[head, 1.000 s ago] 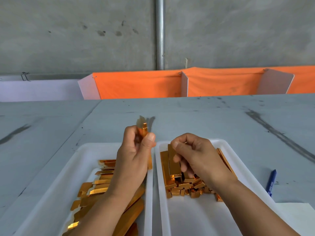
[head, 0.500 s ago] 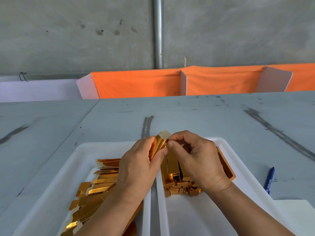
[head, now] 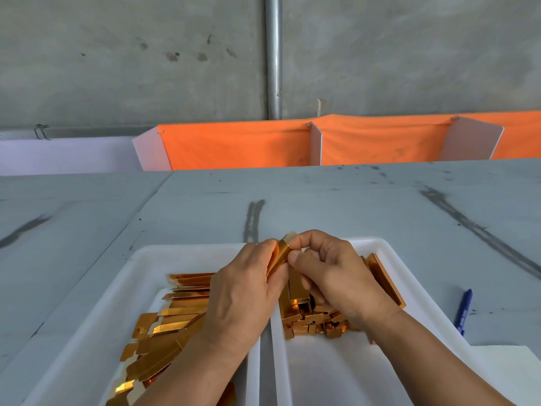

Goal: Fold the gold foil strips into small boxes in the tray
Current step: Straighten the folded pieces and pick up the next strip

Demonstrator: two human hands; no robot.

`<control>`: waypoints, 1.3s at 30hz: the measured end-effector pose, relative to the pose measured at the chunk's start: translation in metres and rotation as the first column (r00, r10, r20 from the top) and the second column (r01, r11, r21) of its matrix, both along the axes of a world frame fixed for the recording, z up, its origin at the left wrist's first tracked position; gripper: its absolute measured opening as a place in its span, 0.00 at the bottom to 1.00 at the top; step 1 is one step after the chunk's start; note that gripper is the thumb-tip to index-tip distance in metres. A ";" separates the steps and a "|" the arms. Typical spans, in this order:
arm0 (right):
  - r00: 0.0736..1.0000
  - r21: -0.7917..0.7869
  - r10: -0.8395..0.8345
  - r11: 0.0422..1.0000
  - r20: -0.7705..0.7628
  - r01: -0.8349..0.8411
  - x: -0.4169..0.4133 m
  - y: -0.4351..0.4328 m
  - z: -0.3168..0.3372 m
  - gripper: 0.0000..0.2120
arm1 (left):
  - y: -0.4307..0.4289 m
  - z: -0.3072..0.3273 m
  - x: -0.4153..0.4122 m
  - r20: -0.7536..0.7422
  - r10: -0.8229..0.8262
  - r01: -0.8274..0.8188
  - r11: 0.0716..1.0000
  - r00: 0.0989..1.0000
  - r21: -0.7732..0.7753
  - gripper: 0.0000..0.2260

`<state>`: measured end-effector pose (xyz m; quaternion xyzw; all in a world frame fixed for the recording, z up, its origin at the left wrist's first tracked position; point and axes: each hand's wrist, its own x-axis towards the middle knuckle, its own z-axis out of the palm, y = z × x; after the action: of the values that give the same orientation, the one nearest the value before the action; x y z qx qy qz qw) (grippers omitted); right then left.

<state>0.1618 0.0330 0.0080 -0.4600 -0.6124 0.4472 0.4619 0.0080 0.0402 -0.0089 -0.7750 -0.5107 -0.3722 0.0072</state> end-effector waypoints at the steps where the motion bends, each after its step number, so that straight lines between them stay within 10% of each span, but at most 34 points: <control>1: 1.000 0.007 0.005 1.000 0.011 -0.005 0.000 0.001 -0.001 0.05 | 0.000 0.000 0.001 -0.016 -0.008 0.008 1.000 1.000 -0.004 0.25; 15: 0.934 0.333 -0.288 0.920 0.213 0.207 0.002 0.006 -0.012 0.08 | 0.002 -0.003 0.001 -0.060 -0.013 0.012 1.000 0.998 -0.026 0.27; 32: 0.968 0.198 -0.169 0.971 0.186 0.132 0.003 0.006 -0.007 0.10 | 0.002 -0.004 0.002 -0.049 -0.046 0.043 0.998 0.998 -0.051 0.26; 39: 0.940 -0.016 -0.327 0.945 -0.099 0.327 0.006 0.008 -0.002 0.10 | 0.002 -0.006 0.000 -0.005 -0.053 0.053 0.997 0.999 -0.057 0.25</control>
<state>0.1675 0.0409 0.0058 -0.5323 -0.5037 0.3866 0.5600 0.0080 0.0420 -0.0145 -0.7894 -0.5002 -0.3550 -0.0232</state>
